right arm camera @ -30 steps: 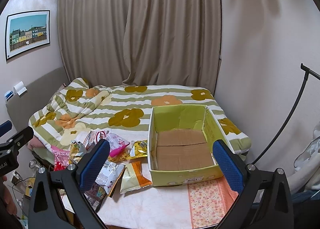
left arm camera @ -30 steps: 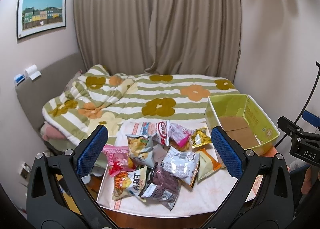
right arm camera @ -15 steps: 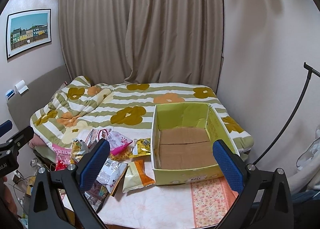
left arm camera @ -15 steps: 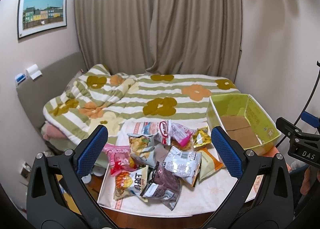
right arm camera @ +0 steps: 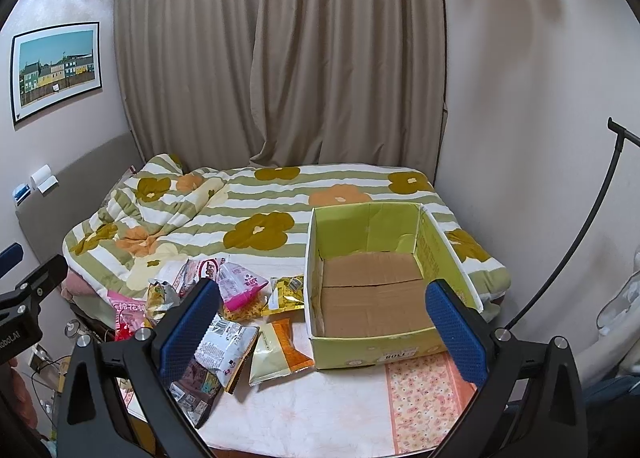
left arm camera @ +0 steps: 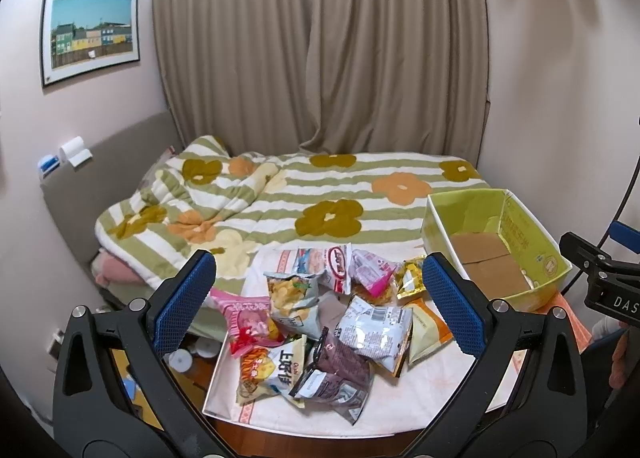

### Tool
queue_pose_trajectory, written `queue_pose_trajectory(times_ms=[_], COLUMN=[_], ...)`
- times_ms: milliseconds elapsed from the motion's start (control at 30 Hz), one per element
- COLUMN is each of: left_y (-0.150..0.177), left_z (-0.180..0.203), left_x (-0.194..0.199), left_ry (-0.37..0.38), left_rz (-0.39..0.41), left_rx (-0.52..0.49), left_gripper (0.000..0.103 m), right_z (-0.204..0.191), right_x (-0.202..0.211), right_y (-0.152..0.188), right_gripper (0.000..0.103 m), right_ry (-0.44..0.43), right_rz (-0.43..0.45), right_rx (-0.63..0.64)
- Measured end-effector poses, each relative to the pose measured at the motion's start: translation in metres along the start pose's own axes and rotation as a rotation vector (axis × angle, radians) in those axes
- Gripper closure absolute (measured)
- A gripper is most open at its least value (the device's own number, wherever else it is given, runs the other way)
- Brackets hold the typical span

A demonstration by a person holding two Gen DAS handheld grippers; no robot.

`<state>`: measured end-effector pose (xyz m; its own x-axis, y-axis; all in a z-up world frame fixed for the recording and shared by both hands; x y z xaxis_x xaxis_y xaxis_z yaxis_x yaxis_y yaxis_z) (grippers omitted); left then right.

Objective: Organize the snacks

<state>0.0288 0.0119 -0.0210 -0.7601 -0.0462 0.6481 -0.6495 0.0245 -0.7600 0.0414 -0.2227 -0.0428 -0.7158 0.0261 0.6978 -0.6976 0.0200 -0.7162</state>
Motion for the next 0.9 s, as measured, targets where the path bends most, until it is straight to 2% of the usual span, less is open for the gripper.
queue_pose_trajectory(times_ms=[267, 600, 900], left_y=[0.0001, 0.0011, 0.002], left_z=[0.0024, 0.0004, 0.0007], left_x=[-0.0007, -0.0045, -0.0034], left_ry=[-0.003, 0.056, 0.059], left_rz=[-0.007, -0.044, -0.047], left_rx=[0.001, 0.018, 0.021], left_gripper=[0.0, 0.0, 0.0], right_z=[0.0021, 0.0026, 0.0033], right_x=[-0.0005, -0.0001, -0.0003], right_y=[-0.0004, -0.0003, -0.0009], right_gripper=[0.001, 0.001, 0.001], right_ry=[-0.002, -0.003, -0.003], right_rz=[-0.002, -0.004, -0.006], right_rx=[-0.001, 0.0, -0.001])
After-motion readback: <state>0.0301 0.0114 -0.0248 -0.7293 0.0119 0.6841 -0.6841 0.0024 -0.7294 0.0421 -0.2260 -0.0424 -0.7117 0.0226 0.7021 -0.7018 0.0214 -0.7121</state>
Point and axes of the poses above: each gripper's, at about its wrist camera, not at the fingertips, and x roughly against the way its jaws point, z to its right, y to its underside, the point moved 3 cm from there along -x, roughly the way its jaws point, and after that the axes turned 12 degrees about -z, right-handed, at the moved point
